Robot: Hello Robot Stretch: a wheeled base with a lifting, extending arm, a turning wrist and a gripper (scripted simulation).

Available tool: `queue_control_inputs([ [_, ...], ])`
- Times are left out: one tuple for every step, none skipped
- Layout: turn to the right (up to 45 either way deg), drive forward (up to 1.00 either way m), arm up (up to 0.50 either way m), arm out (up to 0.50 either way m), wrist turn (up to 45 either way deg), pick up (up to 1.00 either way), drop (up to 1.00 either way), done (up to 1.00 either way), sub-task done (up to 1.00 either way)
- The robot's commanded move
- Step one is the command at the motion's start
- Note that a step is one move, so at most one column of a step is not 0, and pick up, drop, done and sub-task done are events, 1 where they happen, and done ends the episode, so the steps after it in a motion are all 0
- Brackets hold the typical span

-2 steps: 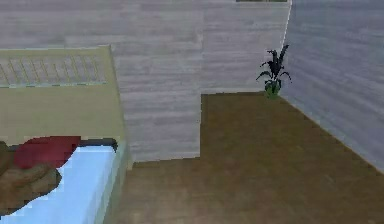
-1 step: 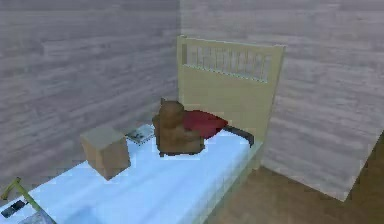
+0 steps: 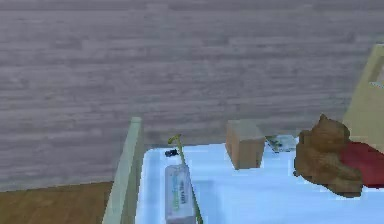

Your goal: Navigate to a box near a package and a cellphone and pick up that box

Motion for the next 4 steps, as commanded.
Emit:
queue_control_inputs([
  [-45.0, 0.0, 0.0, 0.0, 0.0, 0.0, 0.0, 0.0, 0.0],
  [-27.0, 0.0, 0.0, 0.0, 0.0, 0.0, 0.0, 0.0, 0.0],
  [45.0, 0.0, 0.0, 0.0, 0.0, 0.0, 0.0, 0.0, 0.0],
  [45.0, 0.0, 0.0, 0.0, 0.0, 0.0, 0.0, 0.0, 0.0],
])
